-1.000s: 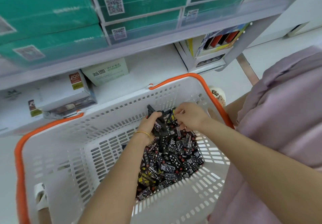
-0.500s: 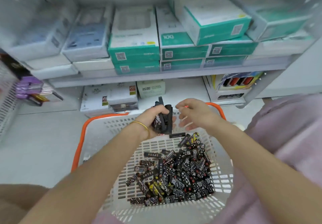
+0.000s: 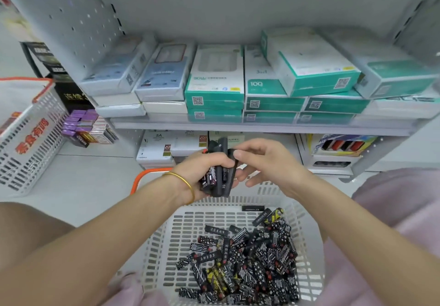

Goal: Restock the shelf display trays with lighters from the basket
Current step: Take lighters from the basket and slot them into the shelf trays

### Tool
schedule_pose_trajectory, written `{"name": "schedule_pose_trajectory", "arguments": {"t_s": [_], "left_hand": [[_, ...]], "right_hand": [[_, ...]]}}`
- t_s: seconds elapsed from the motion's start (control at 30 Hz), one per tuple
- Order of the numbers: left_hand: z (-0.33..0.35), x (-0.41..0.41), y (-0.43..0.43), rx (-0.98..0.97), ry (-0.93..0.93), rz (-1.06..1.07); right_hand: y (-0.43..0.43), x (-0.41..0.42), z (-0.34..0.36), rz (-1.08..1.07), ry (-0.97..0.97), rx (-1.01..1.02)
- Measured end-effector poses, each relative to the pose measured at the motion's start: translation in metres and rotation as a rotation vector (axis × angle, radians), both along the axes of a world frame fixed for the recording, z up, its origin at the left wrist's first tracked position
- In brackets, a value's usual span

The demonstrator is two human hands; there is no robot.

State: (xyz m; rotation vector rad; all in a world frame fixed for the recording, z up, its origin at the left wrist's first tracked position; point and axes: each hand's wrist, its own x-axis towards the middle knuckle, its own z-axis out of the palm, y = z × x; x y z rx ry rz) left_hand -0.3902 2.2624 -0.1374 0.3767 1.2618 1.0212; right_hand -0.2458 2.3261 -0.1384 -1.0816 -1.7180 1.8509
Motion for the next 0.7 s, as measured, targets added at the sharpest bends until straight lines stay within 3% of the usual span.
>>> {"name": "schedule_pose_trajectory", "arguments": {"t_s": [0.23, 0.7], "left_hand": [[-0.005, 0.009, 0.009, 0.003, -0.057, -0.007], [-0.001, 0.022, 0.012, -0.002, 0.007, 0.056]], "right_hand": [[0.005, 0.004, -0.001, -0.060, 0.015, 0.095], [0.006, 0.011, 0.002, -0.078, 0.120, -0.048]]}}
